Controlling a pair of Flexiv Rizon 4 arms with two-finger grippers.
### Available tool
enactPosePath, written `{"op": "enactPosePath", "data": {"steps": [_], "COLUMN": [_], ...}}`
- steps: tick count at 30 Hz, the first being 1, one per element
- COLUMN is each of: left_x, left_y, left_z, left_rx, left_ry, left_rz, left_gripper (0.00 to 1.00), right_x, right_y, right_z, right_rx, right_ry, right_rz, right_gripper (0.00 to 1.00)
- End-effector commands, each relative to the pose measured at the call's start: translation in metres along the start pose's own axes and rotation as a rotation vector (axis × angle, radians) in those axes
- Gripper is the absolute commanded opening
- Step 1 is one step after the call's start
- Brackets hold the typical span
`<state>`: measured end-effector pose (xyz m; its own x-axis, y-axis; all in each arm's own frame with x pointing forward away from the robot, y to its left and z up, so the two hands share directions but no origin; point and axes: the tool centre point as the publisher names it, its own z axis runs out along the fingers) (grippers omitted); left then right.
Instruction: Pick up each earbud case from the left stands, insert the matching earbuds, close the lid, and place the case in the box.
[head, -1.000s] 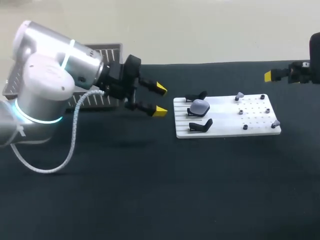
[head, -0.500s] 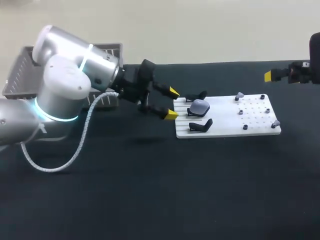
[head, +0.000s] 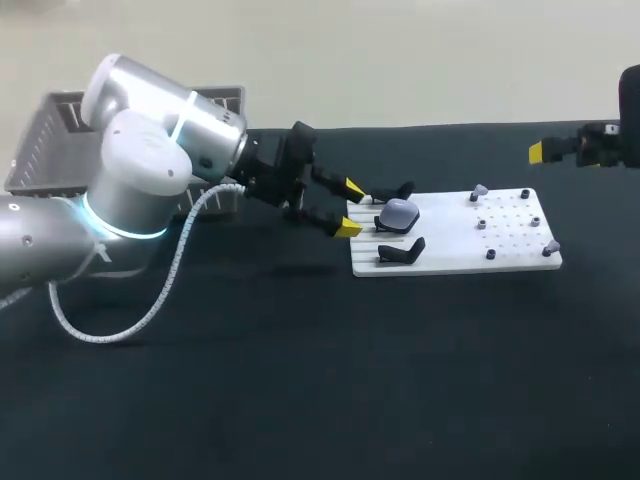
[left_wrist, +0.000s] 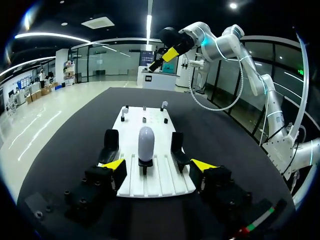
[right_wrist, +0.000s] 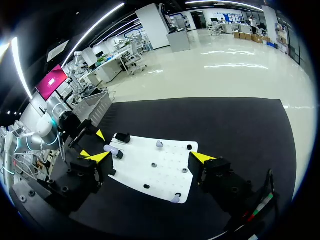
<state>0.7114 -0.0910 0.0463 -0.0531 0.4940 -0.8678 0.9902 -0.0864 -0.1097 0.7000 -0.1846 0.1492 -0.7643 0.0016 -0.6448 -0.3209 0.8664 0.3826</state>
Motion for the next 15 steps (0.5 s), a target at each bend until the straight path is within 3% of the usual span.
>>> {"op": "enactPosePath", "data": {"steps": [1, 2, 4, 11, 15], "left_x": [0.000, -0.001, -0.002, -0.002, -0.002], "left_y": [0.007, 0.008, 0.008, 0.011, 0.013], "left_z": [0.004, 0.005, 0.007, 0.012, 0.015], "left_rx": [0.015, 0.015, 0.018, 0.024, 0.033], "left_ry": [0.003, 0.004, 0.007, 0.016, 0.015], "left_rz": [0.005, 0.006, 0.012, 0.015, 0.016], "left_gripper": [0.72, 0.65, 0.63, 0.75, 0.75], "right_x": [0.000, 0.000, 0.000, 0.000, 0.000], "right_y": [0.000, 0.000, 0.000, 0.000, 0.000], "right_z": [0.000, 0.000, 0.000, 0.000, 0.000], "right_rx": [0.002, 0.002, 0.002, 0.002, 0.002], "right_ry": [0.000, 0.000, 0.000, 0.000, 0.000], "right_rz": [0.000, 0.000, 0.000, 0.000, 0.000], "right_gripper": [1.00, 1.00, 1.00, 1.00, 1.00]}}
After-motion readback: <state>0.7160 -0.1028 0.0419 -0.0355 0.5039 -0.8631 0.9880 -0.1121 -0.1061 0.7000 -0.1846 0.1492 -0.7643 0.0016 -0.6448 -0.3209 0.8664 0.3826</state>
